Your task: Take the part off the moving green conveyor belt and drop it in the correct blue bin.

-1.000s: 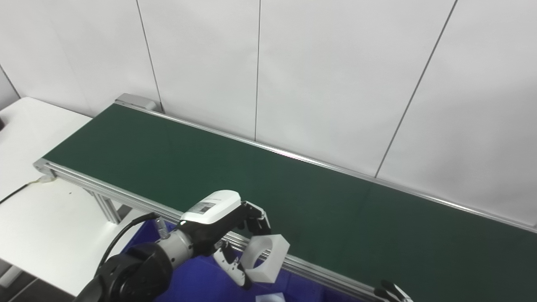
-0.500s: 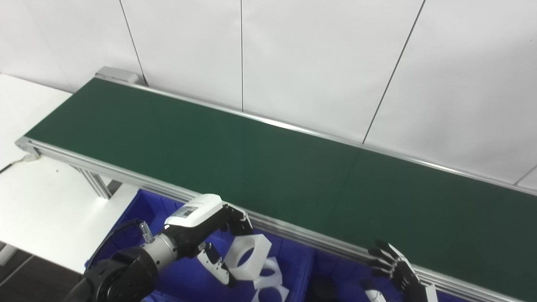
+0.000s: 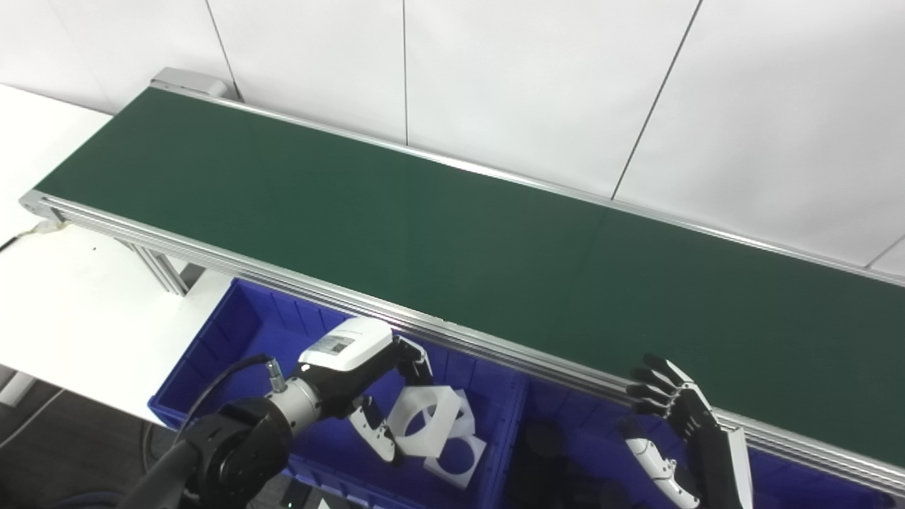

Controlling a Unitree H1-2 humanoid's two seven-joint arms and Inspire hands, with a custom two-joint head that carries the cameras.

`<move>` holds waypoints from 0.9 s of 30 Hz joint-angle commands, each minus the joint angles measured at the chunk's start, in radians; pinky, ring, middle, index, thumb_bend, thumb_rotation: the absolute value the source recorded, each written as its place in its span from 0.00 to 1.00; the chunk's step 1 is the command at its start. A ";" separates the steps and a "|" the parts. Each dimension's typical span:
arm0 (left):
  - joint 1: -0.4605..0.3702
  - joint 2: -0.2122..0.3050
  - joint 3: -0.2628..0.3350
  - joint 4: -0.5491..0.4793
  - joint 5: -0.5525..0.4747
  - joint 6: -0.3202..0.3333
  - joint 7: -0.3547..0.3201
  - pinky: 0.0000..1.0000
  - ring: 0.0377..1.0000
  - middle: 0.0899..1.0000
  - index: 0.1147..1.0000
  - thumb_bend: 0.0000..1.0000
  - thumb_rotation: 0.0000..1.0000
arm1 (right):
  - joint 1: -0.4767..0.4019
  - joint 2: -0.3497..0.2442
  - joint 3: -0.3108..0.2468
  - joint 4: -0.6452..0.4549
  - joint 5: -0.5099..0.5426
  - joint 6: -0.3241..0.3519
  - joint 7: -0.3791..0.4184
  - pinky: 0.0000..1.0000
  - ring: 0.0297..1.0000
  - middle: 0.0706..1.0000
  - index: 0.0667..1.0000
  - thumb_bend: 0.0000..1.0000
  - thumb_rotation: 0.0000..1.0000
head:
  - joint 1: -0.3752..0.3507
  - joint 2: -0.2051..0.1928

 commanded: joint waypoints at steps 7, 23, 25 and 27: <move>-0.048 0.018 -0.025 0.083 0.073 -0.053 0.063 0.79 0.74 0.70 0.42 0.51 0.04 | -0.001 0.016 -0.029 -0.031 -0.013 -0.042 -0.014 0.56 0.64 0.69 0.78 0.53 0.51 | -0.002 0.008; -0.124 -0.009 -0.088 0.211 0.241 -0.013 0.071 0.80 0.72 0.68 0.43 0.51 0.04 | 0.009 0.028 -0.035 -0.044 -0.006 -0.041 -0.007 0.56 0.63 0.69 0.78 0.53 0.49 | -0.007 0.016; -0.129 -0.012 -0.090 0.218 0.248 -0.008 0.072 0.80 0.72 0.69 0.43 0.51 0.04 | 0.009 0.028 -0.034 -0.045 -0.005 -0.041 -0.006 0.56 0.63 0.69 0.78 0.53 0.49 | -0.008 0.016; -0.133 -0.014 -0.090 0.224 0.249 -0.005 0.075 0.80 0.72 0.69 0.43 0.51 0.05 | 0.010 0.029 -0.034 -0.048 -0.003 -0.039 -0.006 0.55 0.63 0.69 0.78 0.52 0.47 | -0.008 0.016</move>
